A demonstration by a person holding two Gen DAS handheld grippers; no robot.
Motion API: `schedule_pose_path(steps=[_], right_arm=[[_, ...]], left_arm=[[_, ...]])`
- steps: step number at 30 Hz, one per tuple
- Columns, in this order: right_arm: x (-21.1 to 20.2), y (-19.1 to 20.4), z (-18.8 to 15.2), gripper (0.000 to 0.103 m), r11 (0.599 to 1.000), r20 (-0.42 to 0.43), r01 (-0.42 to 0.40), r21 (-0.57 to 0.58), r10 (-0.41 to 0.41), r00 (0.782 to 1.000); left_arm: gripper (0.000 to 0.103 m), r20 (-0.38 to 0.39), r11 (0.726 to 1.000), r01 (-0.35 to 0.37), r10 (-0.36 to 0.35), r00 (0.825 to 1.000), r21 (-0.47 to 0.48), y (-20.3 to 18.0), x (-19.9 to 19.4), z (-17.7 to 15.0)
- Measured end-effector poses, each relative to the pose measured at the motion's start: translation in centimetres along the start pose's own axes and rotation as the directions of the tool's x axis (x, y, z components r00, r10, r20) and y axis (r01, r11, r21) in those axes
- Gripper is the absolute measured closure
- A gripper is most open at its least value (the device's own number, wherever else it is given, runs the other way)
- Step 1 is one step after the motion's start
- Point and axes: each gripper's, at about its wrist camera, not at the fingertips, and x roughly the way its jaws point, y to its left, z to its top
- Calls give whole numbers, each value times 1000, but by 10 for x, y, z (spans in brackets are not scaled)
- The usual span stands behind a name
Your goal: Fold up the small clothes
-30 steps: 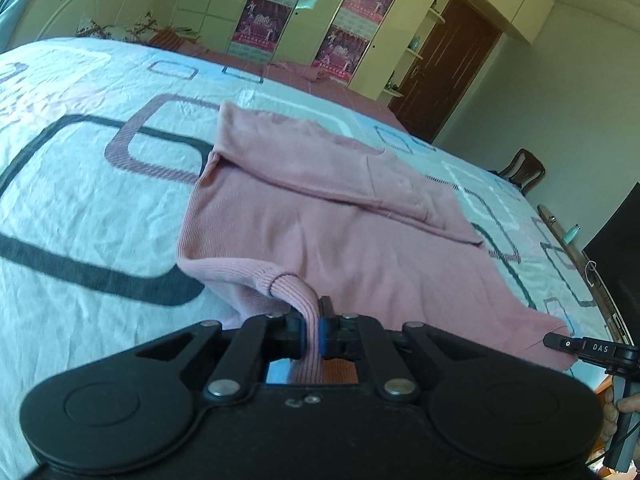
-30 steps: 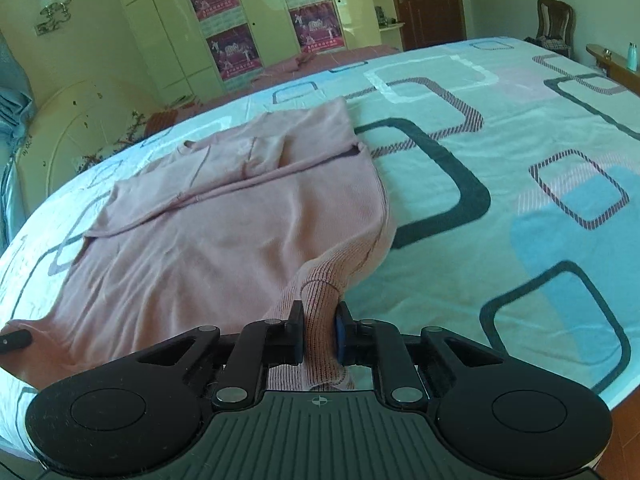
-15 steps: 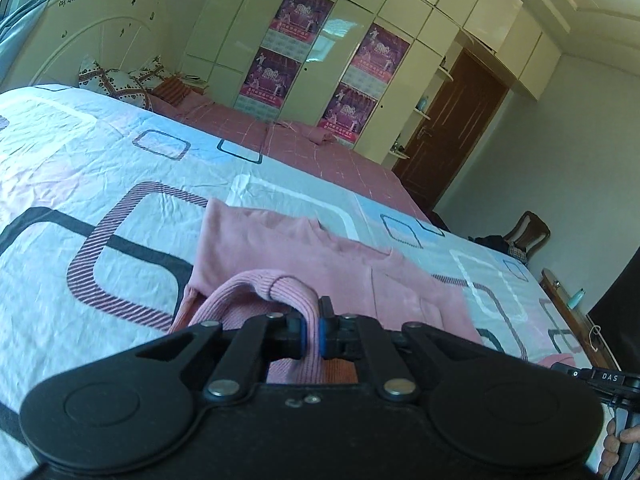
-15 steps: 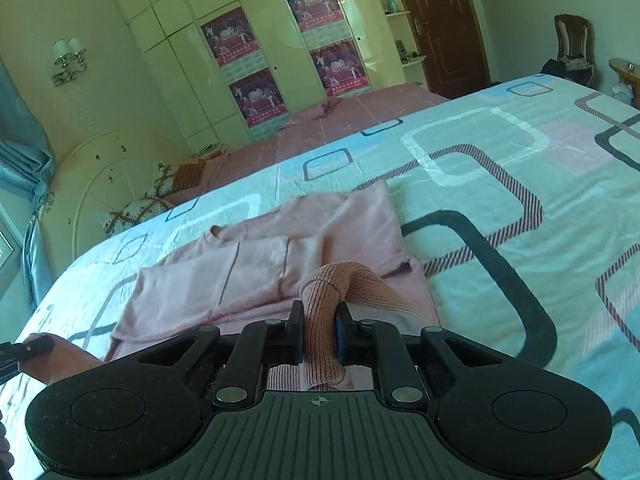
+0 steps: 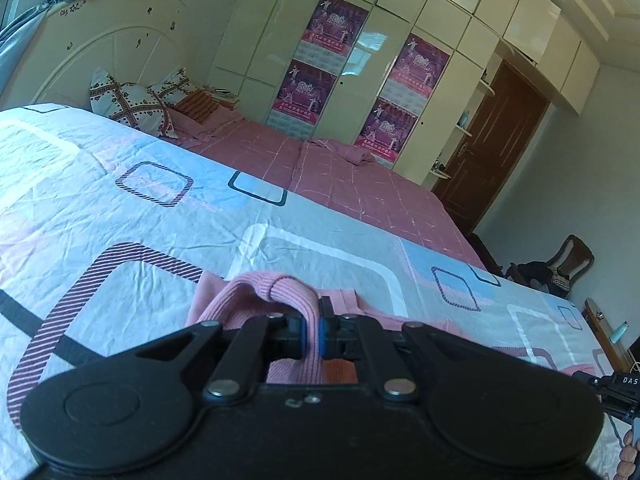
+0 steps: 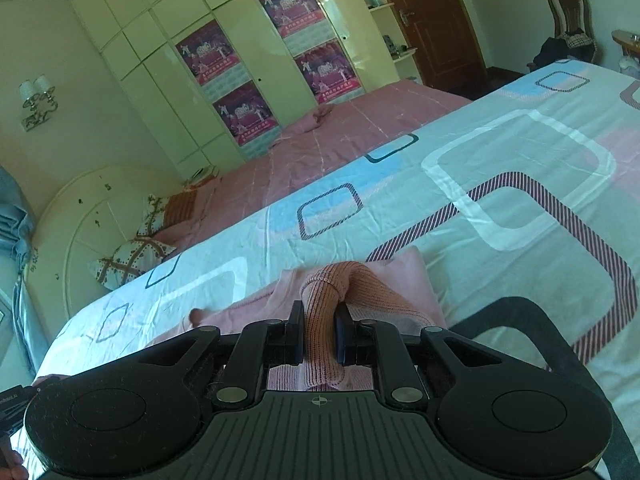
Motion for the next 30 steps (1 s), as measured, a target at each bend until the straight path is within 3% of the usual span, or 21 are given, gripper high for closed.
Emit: schedule_pose_path(steps=[6, 9, 11, 12, 13, 15, 19, 22, 30], right_arm=[[65, -17, 14, 89, 997, -83, 32, 69, -26, 996], [90, -26, 14, 89, 994, -128, 61, 96, -48, 991], [99, -34, 15, 83, 989, -133, 77, 127, -60, 989], [102, -36, 16, 70, 988, -142, 80, 131, -61, 988], [105, -38, 17, 66, 988, -140, 91, 126, -73, 987], [105, -41, 19, 62, 991, -128, 94, 99, -81, 988], [99, -49, 28, 45, 992, -80, 100, 78, -94, 992], [99, -52, 32, 45, 994, -57, 110, 14, -109, 992], [130, -47, 17, 45, 977, -104, 87, -196, -108, 989]], left_arm=[[97, -100, 994, -95, 101, 990, 55, 0, 65, -1], [86, -117, 987, -144, 153, 981, 75, 3, 83, -6], [73, -116, 983, -166, 173, 978, 73, 6, 87, -4], [56, -110, 983, -170, 177, 978, 75, 7, 86, -3], [34, -95, 981, -179, 186, 978, 78, 8, 84, -1], [22, -42, 979, -188, 191, 981, 78, 9, 75, 5], [22, -54, 980, -166, 172, 984, 110, 15, 72, 12], [23, -84, 976, -157, 171, 982, 154, 20, 82, 8], [36, -193, 969, -135, 177, 965, 209, 27, 129, -6]])
